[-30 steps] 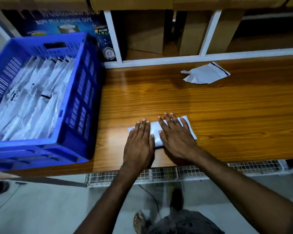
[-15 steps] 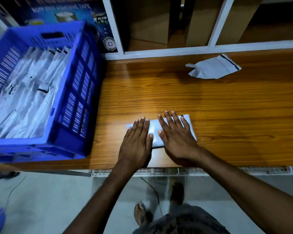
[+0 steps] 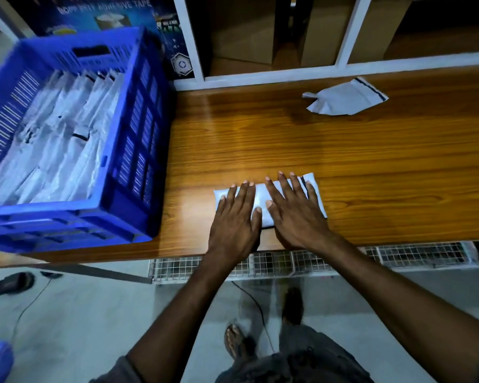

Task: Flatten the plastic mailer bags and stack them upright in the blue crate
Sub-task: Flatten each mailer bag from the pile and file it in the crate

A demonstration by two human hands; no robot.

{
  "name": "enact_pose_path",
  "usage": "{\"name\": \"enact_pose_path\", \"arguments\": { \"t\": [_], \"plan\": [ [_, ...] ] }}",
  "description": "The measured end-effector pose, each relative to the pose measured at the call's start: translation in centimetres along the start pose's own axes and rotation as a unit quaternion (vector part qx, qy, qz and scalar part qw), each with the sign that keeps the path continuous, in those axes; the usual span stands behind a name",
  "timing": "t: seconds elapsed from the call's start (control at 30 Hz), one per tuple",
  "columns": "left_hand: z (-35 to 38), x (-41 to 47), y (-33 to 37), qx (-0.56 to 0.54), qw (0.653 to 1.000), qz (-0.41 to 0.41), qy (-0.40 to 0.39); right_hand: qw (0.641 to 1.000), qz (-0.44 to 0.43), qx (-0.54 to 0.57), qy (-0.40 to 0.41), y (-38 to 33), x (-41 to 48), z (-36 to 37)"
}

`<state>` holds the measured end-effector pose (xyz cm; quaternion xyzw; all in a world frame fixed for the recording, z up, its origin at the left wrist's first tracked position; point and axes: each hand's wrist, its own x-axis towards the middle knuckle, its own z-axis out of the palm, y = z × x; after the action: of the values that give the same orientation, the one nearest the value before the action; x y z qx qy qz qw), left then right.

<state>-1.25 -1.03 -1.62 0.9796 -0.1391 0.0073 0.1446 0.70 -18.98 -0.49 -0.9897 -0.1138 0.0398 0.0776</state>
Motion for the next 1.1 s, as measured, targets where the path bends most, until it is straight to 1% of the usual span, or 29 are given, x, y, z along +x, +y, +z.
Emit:
{"name": "enact_pose_path", "arguments": {
  "t": [0.07,0.13,0.23,0.33,0.5,0.57,0.6,0.67,0.73,0.77,0.87,0.93,1.0,1.1],
  "plan": [
    [0.4,0.2,-0.3,-0.005,1.000,-0.002,0.027,1.000,0.001,0.003,0.012,0.0,0.5,0.1],
    [0.7,0.4,-0.5,-0.017,0.999,-0.012,0.027,1.000,0.004,0.022,-0.017,0.5,0.7,0.0],
    [0.9,0.3,-0.7,-0.005,0.999,-0.018,0.027,1.000,0.020,0.019,-0.005,1.1,0.7,0.0],
    [0.8,0.3,-0.9,-0.017,0.999,-0.039,0.011,0.999,0.022,0.029,-0.035,1.7,0.8,-0.4],
    [-0.6,0.2,-0.7,-0.036,0.997,-0.072,-0.009,0.998,0.025,0.033,-0.047,2.8,0.2,-1.6],
    [-0.9,-0.2,-0.8,-0.043,0.995,-0.083,-0.035,0.997,0.032,0.035,-0.060,2.9,0.0,-1.6],
    [-1.2,-0.6,-1.2,-0.045,0.995,-0.083,-0.040,0.998,0.030,0.034,-0.054,3.0,-0.2,-1.7],
    [-1.6,-1.9,-2.4,-0.048,0.996,-0.063,-0.047,0.998,-0.008,0.028,-0.049,3.8,-1.6,-1.9],
    [-1.9,-3.5,-3.1,-0.023,0.998,-0.019,-0.058,0.995,-0.077,0.000,-0.062,4.4,-4.0,-1.7],
    [-2.2,-4.4,-3.1,-0.014,0.998,0.003,-0.065,0.994,-0.094,-0.011,-0.063,4.4,-5.4,-1.7],
    [-3.0,-7.0,-2.4,-0.017,0.995,0.042,-0.086,0.994,-0.088,-0.029,-0.057,4.1,-8.5,-2.0],
    [-2.9,-8.5,-2.4,0.000,0.995,0.075,-0.067,0.995,-0.080,-0.042,-0.044,3.9,-10.3,-1.7],
    [-2.9,-9.4,-2.7,0.014,0.993,0.115,-0.008,0.996,-0.081,-0.027,-0.024,3.6,-11.6,-1.9],
    [-3.8,-9.6,-3.1,-0.024,0.983,0.153,0.102,0.991,-0.093,0.054,0.078,3.8,-12.5,-2.5]
  ]
}}
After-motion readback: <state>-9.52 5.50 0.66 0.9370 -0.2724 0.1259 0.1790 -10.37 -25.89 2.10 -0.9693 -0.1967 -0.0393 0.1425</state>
